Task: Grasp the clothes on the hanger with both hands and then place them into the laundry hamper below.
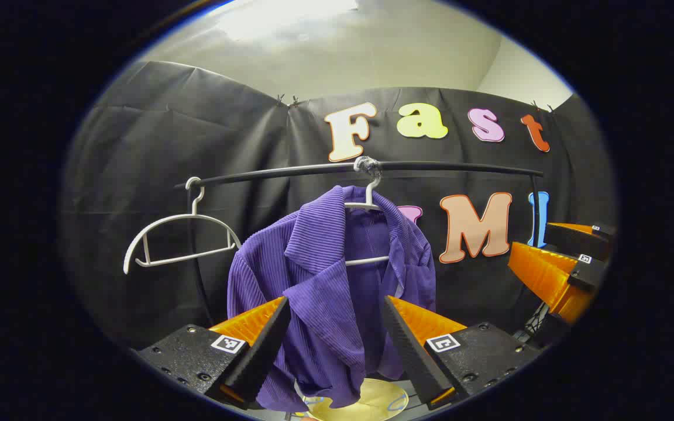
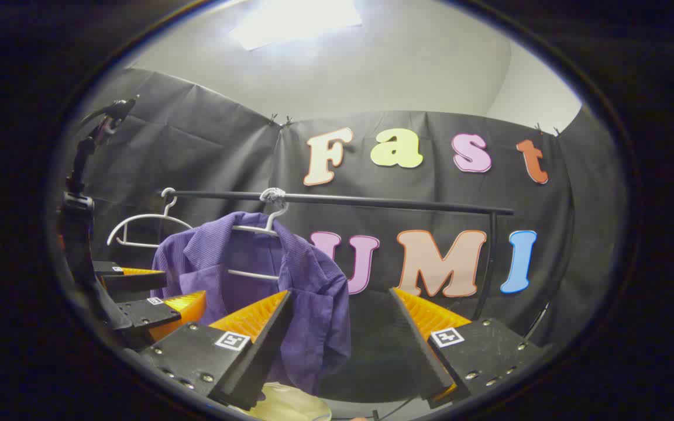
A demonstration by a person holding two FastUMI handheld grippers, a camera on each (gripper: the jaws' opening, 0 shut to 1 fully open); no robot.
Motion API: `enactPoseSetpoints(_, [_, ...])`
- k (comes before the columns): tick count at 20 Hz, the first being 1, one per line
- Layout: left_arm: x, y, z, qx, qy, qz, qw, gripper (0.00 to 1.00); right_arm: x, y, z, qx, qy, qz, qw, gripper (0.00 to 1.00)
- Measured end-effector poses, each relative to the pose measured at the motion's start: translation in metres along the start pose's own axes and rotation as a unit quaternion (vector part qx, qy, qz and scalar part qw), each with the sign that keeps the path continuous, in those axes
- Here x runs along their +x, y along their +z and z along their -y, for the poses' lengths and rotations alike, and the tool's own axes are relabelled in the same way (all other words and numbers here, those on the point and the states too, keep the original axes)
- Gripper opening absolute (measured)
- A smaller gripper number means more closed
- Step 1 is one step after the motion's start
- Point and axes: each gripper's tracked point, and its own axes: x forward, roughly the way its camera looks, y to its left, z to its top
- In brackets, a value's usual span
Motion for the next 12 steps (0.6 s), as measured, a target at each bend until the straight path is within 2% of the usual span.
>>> enactPoseSetpoints(12, [0.008, -0.009, 0.007, 0.013, -0.005, -0.014, 1.000, 0.95, -0.003, -0.010, 0.013, 0.001, -0.010, 0.010, 1.000, 0.94])
